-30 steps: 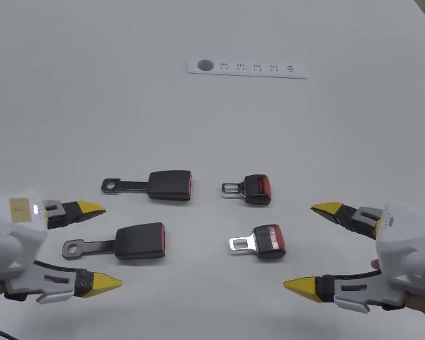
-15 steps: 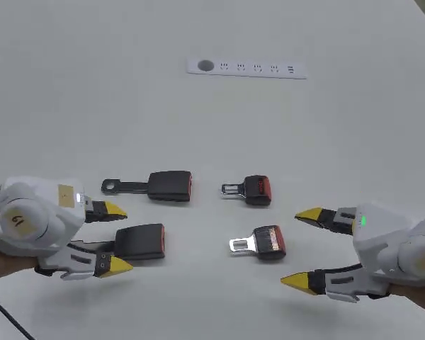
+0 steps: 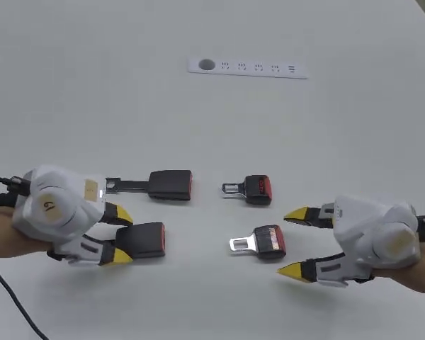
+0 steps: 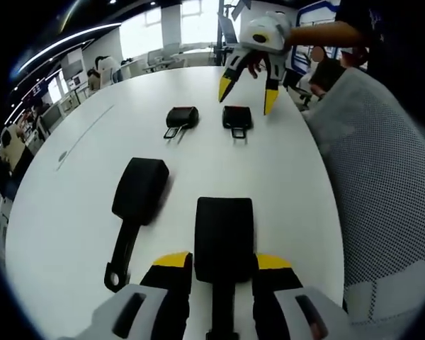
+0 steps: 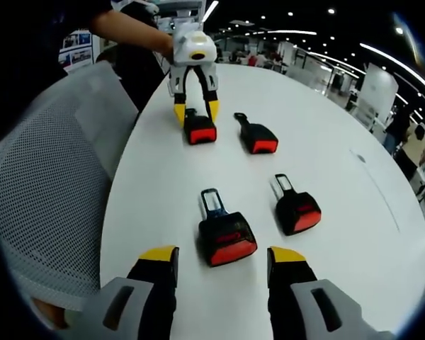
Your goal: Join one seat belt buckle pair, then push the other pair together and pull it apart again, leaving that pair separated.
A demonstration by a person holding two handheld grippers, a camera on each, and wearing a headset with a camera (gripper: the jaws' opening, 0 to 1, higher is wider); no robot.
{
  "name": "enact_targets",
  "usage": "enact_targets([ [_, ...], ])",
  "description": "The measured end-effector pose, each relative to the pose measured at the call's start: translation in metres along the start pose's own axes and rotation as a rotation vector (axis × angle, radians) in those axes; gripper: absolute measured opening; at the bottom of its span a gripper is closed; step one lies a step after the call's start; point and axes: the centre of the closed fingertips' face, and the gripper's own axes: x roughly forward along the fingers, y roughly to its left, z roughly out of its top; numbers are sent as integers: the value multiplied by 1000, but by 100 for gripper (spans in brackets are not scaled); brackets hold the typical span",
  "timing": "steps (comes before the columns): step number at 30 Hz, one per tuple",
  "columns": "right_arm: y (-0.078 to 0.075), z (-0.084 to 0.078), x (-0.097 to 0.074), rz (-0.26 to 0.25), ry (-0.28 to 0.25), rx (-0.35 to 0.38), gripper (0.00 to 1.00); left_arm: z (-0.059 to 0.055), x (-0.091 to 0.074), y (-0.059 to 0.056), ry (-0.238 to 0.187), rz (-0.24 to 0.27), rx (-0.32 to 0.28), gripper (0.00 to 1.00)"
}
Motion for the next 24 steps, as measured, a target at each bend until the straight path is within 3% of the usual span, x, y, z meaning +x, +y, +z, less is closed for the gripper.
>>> enact_targets([
  [12,0,-4,17,78,24,-29,43,-3,4,-3,16,-65,64,33],
  [19,-2,-7,21,77,39,-42,34,-5,4,-4,46,-108,110,32],
  [24,-1,-6,22,79,34,-48,32,-5,6,-4,56,-118,92,32],
])
